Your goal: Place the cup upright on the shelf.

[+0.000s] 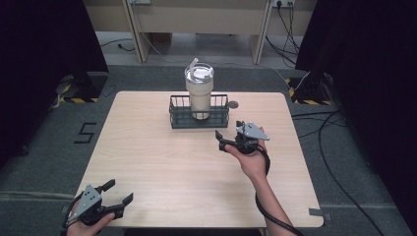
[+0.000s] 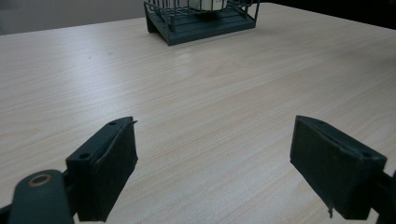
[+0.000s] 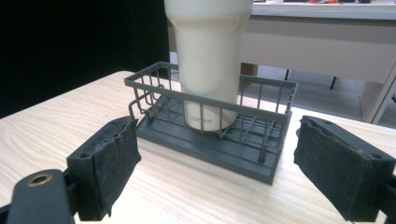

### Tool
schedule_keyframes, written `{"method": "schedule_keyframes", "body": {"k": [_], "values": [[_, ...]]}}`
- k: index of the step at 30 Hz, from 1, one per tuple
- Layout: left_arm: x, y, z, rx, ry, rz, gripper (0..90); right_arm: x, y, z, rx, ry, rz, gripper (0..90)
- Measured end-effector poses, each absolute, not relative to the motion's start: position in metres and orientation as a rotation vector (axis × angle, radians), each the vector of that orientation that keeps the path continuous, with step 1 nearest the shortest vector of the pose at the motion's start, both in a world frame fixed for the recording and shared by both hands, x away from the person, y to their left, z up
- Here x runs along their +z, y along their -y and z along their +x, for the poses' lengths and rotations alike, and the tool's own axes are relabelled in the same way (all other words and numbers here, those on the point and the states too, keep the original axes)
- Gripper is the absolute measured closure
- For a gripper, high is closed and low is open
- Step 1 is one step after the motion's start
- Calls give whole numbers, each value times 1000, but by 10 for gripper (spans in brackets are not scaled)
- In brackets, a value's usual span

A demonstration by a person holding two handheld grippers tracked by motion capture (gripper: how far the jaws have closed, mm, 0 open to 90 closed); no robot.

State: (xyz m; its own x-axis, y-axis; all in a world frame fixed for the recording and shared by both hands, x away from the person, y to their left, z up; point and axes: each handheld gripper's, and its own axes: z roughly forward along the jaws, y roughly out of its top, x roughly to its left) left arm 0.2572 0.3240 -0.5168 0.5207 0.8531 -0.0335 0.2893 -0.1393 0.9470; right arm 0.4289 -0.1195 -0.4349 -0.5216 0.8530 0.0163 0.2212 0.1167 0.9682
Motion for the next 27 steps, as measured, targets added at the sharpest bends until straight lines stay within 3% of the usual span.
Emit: {"method": "schedule_keyframes", "body": {"k": [27], "values": [[-517,-323,256,657,-975,1694,141,-446,160,387,1383,-1812,1076,146]]}}
